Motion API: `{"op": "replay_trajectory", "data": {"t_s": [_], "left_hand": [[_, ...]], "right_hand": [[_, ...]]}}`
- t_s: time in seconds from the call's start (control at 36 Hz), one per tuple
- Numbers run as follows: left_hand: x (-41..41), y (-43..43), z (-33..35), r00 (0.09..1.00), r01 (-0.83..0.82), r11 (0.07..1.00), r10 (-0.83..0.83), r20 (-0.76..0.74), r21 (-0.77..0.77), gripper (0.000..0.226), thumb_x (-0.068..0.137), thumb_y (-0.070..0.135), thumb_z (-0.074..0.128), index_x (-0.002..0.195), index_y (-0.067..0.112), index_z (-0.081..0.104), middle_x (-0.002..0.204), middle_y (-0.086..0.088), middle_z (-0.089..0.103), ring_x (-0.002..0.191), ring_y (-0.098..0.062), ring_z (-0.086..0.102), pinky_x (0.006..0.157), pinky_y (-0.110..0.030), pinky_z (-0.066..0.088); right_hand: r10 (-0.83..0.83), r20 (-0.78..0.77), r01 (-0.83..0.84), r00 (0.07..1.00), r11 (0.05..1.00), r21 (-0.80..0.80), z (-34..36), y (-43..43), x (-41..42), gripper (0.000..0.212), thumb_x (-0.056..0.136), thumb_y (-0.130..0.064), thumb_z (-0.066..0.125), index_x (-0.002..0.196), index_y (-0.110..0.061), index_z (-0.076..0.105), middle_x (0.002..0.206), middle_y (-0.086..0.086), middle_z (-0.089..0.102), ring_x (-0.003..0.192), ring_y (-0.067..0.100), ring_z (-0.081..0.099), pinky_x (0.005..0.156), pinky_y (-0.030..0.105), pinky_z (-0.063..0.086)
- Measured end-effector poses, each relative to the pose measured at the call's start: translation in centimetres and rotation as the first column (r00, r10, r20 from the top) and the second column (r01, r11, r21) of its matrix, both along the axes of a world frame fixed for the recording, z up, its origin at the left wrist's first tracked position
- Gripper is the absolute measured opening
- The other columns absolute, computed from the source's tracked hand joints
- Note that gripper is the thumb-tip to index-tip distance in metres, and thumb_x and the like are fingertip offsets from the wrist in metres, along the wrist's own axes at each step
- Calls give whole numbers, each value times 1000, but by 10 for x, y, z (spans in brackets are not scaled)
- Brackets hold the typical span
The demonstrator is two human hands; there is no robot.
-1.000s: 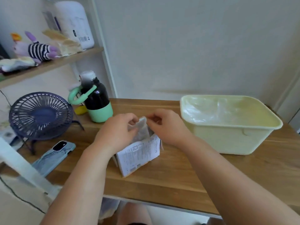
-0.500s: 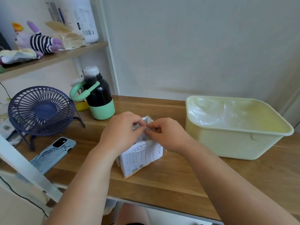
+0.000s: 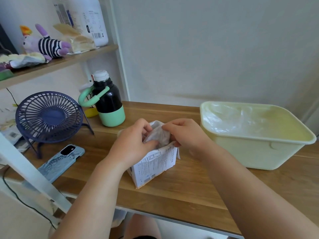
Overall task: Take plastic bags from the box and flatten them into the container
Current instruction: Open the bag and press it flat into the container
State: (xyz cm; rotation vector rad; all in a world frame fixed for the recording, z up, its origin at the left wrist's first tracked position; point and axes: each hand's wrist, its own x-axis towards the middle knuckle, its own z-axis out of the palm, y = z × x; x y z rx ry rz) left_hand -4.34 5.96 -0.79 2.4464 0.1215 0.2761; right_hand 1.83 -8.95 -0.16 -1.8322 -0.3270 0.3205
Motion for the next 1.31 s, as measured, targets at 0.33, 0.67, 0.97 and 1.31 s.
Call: {"op": "replay_trajectory", "data": {"t_s": [0.33, 0.67, 0.97, 1.31], "left_hand": [[0, -2, -2, 988, -14, 1000, 10, 152, 25, 7, 93, 28, 61, 88, 30, 57, 82, 19, 59, 81, 7, 55, 63, -8, 42], [-1, 8, -4, 974, -24, 982, -19, 228, 186, 19, 88, 15, 67, 89, 33, 62, 93, 19, 46, 95, -6, 50, 72, -13, 35], [1, 1, -3, 945, -54, 998, 48, 322, 10, 10, 93, 24, 60, 91, 33, 58, 96, 13, 59, 85, -4, 58, 67, -10, 42], [2, 4, -7, 990, -138, 985, 133, 51, 105, 25, 90, 24, 65, 104, 28, 44, 106, 9, 54, 89, -8, 50, 61, -18, 36]], "right_hand": [[243, 294, -89, 924, 887, -453, -2, 1, -1, 26, 88, -31, 61, 74, -10, 65, 55, -4, 46, 48, 11, 38, 46, 19, 30], [185, 194, -110, 963, 933, -343, 3, 4, 6, 24, 98, -23, 48, 96, -5, 64, 83, 10, 62, 67, 14, 52, 59, 24, 42], [289, 123, -224, 949, 897, -381, 9, 1, 3, 8, 88, -16, 58, 81, -13, 60, 69, -4, 55, 60, 8, 48, 55, 18, 38], [140, -124, -124, 982, 984, 131, 6, -1, 8, 20, 97, -14, 46, 92, -5, 63, 78, 9, 65, 63, 18, 58, 54, 25, 41]]}}
